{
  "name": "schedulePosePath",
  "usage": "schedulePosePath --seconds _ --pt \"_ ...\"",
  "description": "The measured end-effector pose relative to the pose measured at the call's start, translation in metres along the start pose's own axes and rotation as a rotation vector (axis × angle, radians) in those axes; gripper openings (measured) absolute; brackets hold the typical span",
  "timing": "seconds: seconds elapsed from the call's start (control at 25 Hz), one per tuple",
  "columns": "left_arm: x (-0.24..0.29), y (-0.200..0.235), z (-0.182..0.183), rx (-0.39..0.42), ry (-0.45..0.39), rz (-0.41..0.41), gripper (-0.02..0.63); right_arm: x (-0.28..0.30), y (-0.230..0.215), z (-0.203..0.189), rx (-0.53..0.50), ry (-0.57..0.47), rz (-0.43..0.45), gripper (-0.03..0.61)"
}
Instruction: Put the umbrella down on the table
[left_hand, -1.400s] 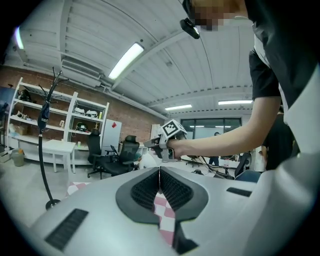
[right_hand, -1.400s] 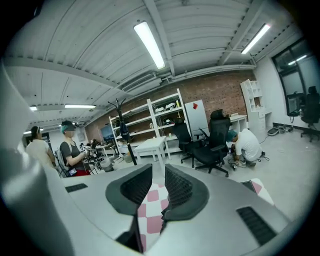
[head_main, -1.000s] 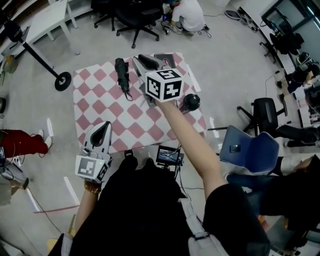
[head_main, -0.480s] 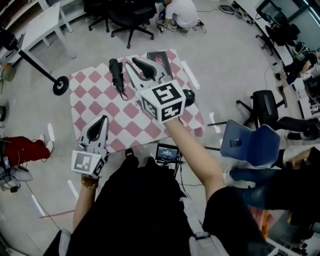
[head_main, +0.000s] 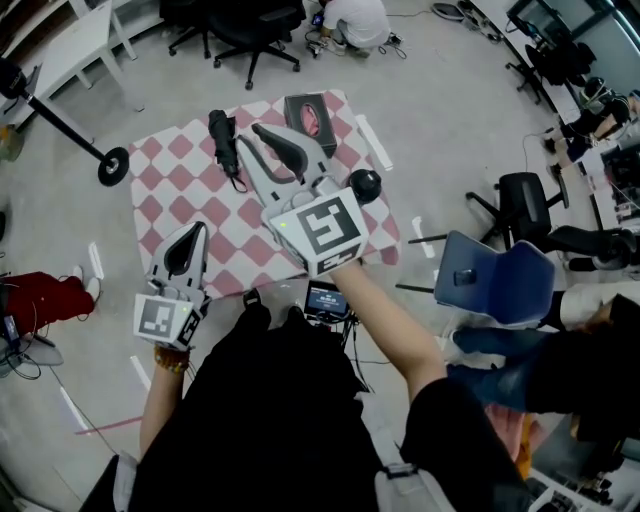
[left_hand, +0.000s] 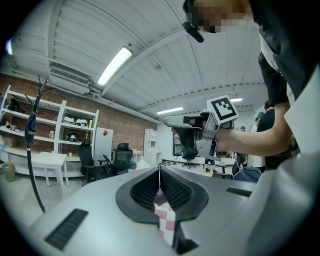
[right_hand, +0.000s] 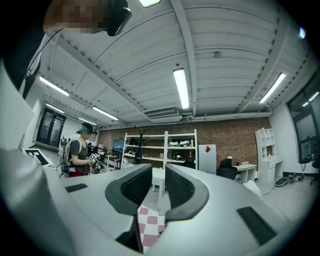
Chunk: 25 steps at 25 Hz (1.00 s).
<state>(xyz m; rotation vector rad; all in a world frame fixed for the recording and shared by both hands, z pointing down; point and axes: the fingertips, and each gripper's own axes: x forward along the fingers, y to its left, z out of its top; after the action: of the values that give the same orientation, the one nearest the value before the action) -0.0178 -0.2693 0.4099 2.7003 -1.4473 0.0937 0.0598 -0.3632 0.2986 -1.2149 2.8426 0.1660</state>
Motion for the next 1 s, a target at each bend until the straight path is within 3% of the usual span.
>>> schedulePosePath --seconds 0.6,0.8,1.0 --pt "-0.007 0.005 0.001 -0.008 -0.011 0.03 0.014 -0.032 0.04 -0.004 -0.08 -0.092 0.026 0.084" --pt "-0.012 0.0 -0.001 -0.001 -0.011 0.019 0.014 -0.046 0.058 -0.027 -0.113 -0.048 0.092 0.081" --pt "-0.013 -0.004 -0.004 -0.008 -0.01 0.017 0.014 -0.054 0.063 -0.043 -0.088 -0.02 0.095 0.069"
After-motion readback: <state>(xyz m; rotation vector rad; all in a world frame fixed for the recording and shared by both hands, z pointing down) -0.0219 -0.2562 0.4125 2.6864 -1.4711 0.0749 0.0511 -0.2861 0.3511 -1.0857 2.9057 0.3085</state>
